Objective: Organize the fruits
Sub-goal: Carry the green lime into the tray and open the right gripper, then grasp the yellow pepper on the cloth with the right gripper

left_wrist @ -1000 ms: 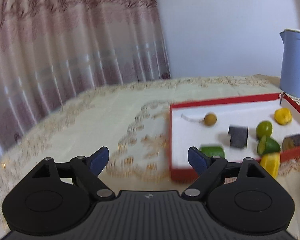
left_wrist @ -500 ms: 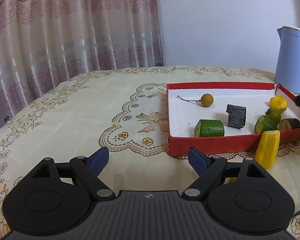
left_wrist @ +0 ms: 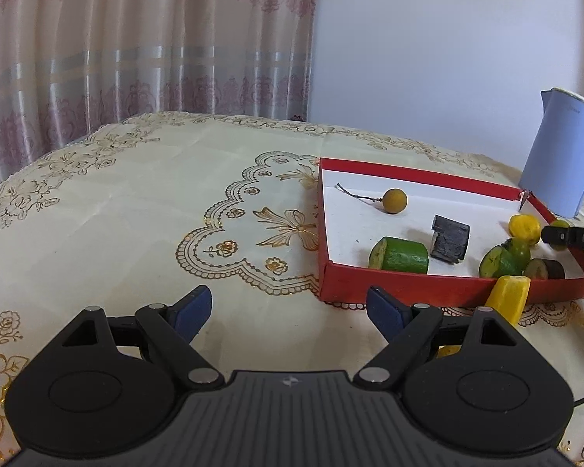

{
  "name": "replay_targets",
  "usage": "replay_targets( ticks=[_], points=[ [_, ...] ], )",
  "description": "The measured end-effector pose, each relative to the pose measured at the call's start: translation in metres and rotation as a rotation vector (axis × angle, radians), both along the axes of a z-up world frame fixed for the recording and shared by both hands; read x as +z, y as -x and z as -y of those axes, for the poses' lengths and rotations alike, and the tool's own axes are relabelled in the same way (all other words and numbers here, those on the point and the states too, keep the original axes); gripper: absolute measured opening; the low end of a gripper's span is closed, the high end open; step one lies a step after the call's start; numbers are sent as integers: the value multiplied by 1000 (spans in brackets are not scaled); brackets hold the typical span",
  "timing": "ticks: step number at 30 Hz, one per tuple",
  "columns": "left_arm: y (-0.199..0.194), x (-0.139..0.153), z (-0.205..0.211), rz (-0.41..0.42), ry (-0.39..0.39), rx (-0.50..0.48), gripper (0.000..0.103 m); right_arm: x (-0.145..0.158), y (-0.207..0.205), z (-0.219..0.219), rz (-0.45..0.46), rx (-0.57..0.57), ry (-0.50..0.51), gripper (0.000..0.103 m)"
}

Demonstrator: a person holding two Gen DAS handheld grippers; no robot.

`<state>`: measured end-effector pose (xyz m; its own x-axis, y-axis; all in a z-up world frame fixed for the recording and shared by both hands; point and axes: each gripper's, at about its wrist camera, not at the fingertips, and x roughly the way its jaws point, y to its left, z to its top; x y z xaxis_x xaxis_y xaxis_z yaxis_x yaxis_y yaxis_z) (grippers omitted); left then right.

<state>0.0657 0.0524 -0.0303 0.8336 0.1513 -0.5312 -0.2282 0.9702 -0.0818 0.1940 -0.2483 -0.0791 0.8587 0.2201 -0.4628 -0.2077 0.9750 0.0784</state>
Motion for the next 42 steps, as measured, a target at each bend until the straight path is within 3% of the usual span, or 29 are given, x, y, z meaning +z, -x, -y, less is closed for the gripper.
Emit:
replay_targets(
  ticks=[1,3,4,10,13,16,18,19,21,23,26,28,30,40,42],
  points=[
    [0,0,1,-1,-5,-6,87,0,2,2,6,-1,-7,36],
    [0,0,5,-1,-29,-10,87,1,5,6,24,-7,-20,52],
    [1,1,8,3,-46,-10,87,1,6,6,30,-7,-18,55],
    [4,3,13,27,-82,-6,97,0,9,5,35,-1,-7,55],
    [6,4,12,39,-79,-7,99,6,19,9,96,-10,-23,55],
    [7,5,10,40,-69,-4,99,17,30,16,149,-9,-79,55],
    [5,4,8,31,-61,-1,99,26,41,19,115,-3,-143,56],
    [5,4,8,27,-57,0,99,28,50,17,99,16,-167,59],
    [5,4,7,25,-50,-4,99,29,76,6,80,60,-190,78],
    [5,4,7,25,-50,-2,99,26,98,-12,70,103,-150,79],
    [6,4,6,23,-47,-2,99,16,114,-44,29,155,-51,77],
    [5,3,6,19,-40,-5,99,9,113,-61,-2,178,-15,70],
    [5,2,5,14,-31,-8,99,6,109,-72,-24,190,-7,61],
    [6,3,5,20,-31,-12,99,2,100,-96,-48,216,2,49],
    [6,3,5,19,-29,-11,99,0,95,-99,-57,213,7,34]
  ],
)
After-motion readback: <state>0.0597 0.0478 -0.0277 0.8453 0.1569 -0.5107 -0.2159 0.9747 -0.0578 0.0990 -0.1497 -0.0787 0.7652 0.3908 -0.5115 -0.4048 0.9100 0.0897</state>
